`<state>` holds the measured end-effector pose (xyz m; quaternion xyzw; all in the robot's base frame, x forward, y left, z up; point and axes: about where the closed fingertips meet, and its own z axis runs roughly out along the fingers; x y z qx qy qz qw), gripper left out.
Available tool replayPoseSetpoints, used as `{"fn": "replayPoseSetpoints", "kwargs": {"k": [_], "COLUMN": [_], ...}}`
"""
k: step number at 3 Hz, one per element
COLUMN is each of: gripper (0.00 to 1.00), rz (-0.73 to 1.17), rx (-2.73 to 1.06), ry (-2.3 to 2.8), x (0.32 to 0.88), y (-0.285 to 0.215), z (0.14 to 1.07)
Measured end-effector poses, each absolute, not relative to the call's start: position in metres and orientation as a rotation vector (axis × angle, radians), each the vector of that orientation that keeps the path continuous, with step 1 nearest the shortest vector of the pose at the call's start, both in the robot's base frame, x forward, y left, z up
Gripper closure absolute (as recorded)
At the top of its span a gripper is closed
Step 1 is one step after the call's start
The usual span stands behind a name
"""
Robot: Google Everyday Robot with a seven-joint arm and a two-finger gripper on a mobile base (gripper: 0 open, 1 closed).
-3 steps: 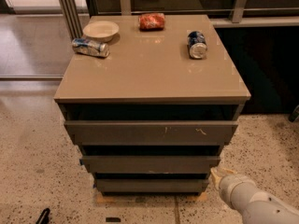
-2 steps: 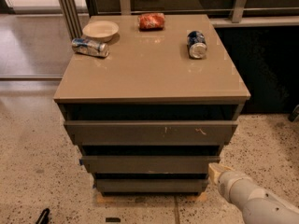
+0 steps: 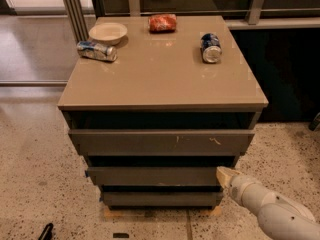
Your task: Open middle drawer
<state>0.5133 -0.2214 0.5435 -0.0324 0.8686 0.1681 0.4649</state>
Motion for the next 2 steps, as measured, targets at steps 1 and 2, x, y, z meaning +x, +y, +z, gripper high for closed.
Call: {"fn": "replayPoseSetpoints", "kwargs": {"k": [1,2], "gripper": [1.0,1.0], "rz": [0.45,0.461], "rx": [-0.167,-0.256], "ry": [2.098,2.105], "x": [0.531,0.549], "y": [-0.204,-0.186], "z": [0.541,0.535]}}
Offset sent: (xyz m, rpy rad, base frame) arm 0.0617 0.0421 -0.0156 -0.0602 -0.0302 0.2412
